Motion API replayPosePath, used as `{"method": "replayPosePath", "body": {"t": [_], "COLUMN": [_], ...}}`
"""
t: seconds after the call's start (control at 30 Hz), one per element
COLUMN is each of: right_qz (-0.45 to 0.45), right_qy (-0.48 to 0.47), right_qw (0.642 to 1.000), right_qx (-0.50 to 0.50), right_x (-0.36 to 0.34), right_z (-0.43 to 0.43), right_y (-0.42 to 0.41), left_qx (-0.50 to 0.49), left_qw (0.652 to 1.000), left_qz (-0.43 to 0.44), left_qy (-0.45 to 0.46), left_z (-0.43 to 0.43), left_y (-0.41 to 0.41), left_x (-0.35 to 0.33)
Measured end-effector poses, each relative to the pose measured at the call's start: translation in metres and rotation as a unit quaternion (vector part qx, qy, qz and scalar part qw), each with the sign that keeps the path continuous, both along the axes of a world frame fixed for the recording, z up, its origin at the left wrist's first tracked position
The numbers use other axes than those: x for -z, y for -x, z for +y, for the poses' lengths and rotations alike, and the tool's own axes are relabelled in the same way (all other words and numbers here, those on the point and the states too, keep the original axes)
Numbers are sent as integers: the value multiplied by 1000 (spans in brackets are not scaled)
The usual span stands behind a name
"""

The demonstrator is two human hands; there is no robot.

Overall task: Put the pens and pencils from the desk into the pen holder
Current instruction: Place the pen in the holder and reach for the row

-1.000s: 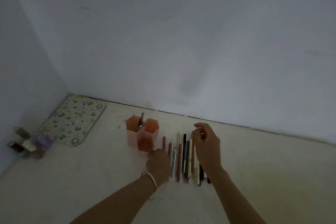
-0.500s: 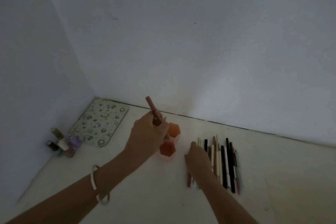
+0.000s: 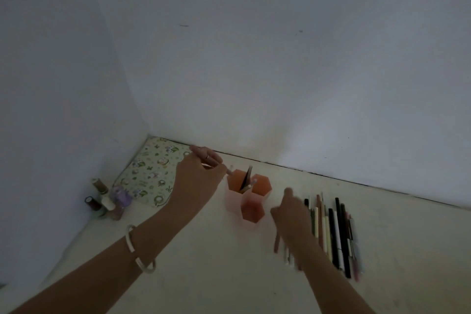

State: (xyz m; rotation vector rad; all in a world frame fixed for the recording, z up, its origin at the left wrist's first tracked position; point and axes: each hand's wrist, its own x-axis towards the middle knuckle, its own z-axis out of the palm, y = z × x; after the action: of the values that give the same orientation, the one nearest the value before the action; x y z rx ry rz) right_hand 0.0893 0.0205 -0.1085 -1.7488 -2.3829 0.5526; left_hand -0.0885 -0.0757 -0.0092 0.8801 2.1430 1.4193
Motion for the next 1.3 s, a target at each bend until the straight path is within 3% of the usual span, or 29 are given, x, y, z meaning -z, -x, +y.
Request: {"method": "replayPosePath", "body": {"t": [0.1, 0.2, 0.23, 0.3, 0.47, 0.67, 0.83, 1.0, 1.1, 1.17, 1.23, 1.3], "right_qz": [227, 470, 512, 554, 523, 457, 373, 246, 267, 308, 334, 343], "right_qy": [-112, -233, -257, -257, -224, -170, -159, -207, -217, -218, -204, -186], "right_qw": [966, 851, 819, 791, 822, 871, 910, 937, 932, 924, 920, 920], "right_qx": [42, 19, 7, -14, -34, -62, -83, -135, -110, -65, -9, 26], "right_x": [-61, -120, -132, -142, -117, -87, -65, -50, -50, -56, -64, -68], "right_z": [23, 22, 17, 6, -7, -11, -11, -15, -12, -3, 9, 19], "right_y": [-3, 3, 5, 10, 17, 25, 40, 46, 36, 21, 0, -20], "left_qx": [18, 29, 30, 37, 67, 61, 28, 134, 260, 321, 346, 335], "left_qw": [1000, 996, 994, 992, 985, 984, 986, 937, 893, 883, 877, 882], "left_qz": [19, 71, 84, 90, 70, 102, 81, 88, 99, 40, 4, 29], "left_qy": [7, 44, 57, 86, 143, 131, 142, 310, 354, 341, 334, 329], "left_z": [10, 20, 24, 30, 36, 31, 5, -19, -23, -17, -3, 16], "left_y": [5, 5, 3, 0, -5, 7, 19, 1, -29, -59, -90, -117], "left_x": [6, 15, 19, 28, 51, 53, 52, 62, 70, 72, 77, 87]}}
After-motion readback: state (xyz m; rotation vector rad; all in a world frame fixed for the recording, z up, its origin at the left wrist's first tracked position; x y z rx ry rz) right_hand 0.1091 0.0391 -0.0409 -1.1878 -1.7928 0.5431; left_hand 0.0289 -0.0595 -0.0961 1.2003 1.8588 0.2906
